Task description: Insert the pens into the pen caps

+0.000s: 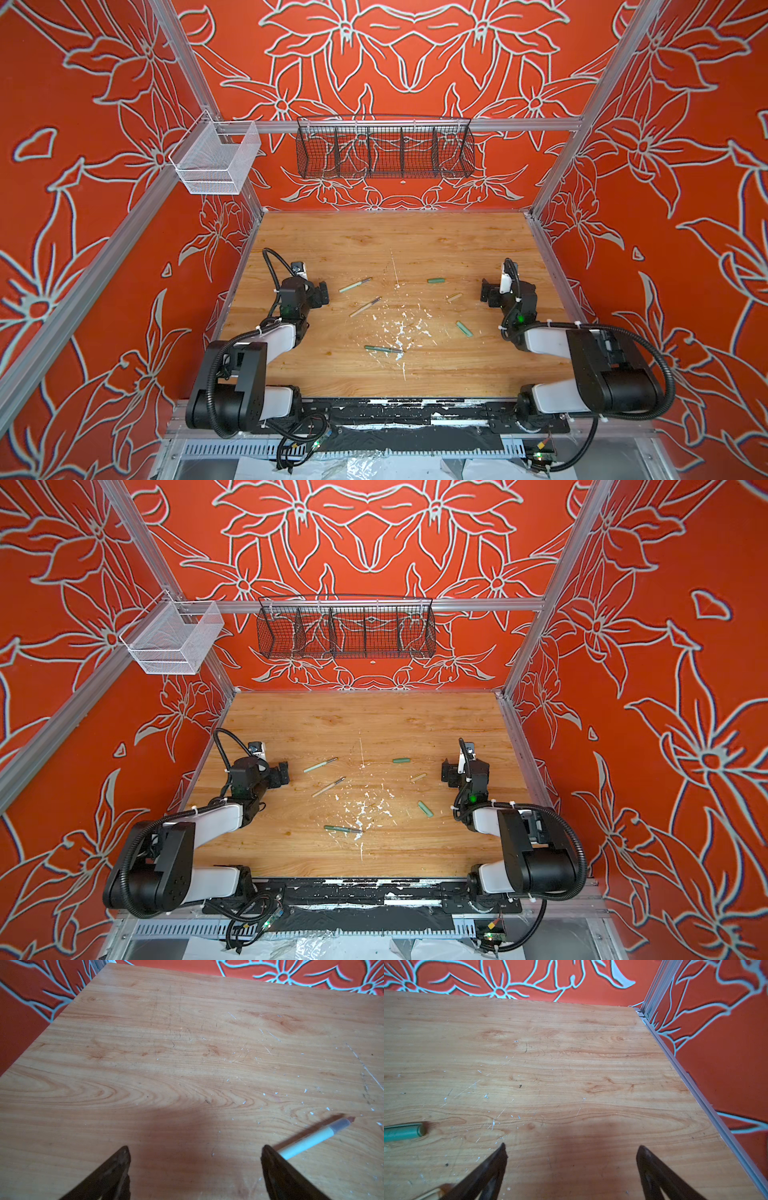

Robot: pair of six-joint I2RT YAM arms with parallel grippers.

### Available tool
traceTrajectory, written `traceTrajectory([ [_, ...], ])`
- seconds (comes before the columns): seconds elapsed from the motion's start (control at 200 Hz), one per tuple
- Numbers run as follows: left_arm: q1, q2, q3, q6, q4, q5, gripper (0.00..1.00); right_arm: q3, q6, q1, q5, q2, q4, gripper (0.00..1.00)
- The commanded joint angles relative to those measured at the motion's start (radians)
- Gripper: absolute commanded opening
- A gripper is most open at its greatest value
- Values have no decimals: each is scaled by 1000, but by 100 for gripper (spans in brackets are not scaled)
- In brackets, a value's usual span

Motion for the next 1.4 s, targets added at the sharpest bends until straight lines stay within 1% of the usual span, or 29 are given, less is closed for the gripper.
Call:
traceTrajectory([
  [0.0,0,7,13,8,0,8,97,19,-3,-5,-14,1,-11,97],
  [0.435,0,3,10,7,9,4,97,15,-5,-5,-12,-3,-8,97],
  [0.455,-1,-2,19,7,-11,-5,97,15,-6,-5,-13,-3,0,97],
  [0.485,-2,-23,55,-4,-97,-21,97,20,-6,-4,-6,-11,4,97],
  [0.505,-2,-34,82,-12,-148,-41,97,37,-6,0,5,-31,-44,97],
  [0.555,-3,-59,133,-29,-236,-78,97,106,6,1,36,-95,-237,96],
  [0.615,-3,-82,171,-23,-300,-65,97,188,19,0,61,-153,-390,96],
  [0.666,-6,-107,206,-41,-366,-55,97,243,72,1,46,-195,-478,95],
  [0.741,-8,-154,268,-125,-475,-25,97,349,158,4,-62,-241,-644,91],
  [0.846,-12,-245,321,-260,-596,39,97,503,287,28,-162,-263,-915,88],
  [0.906,-18,-298,342,-310,-662,105,97,581,328,51,-210,-261,-1068,86],
  [0.956,-31,-338,359,-338,-721,142,99,629,337,77,-254,-257,-1189,84],
  [0.981,-43,-345,368,-340,-751,151,98,647,336,99,-261,-259,-1240,84],
  [0.991,-48,-373,372,-341,-766,153,97,653,334,109,-261,-258,-1258,84],
  [1.021,-66,-401,382,-334,-808,152,97,669,328,141,-251,-263,-1314,83],
  [1.071,-100,-435,399,-316,-875,137,97,680,323,205,-206,-273,-1383,83],
  [1.136,-162,-475,411,-320,-941,59,97,671,330,280,-169,-295,-1429,83],
  [1.181,-184,-500,410,-310,-955,77,97,655,345,313,-175,-308,-1446,83],
  [1.236,-193,-525,411,-306,-974,99,97,630,359,336,-190,-321,-1457,83],
  [1.311,-195,-558,415,-332,-1028,58,97,594,369,352,-189,-337,-1484,83],
  [1.356,-202,-579,407,-347,-1046,38,97,579,368,358,-170,-341,-1509,83],
  [1.391,-208,-597,391,-339,-1033,57,97,569,364,360,-149,-346,-1522,83],
])
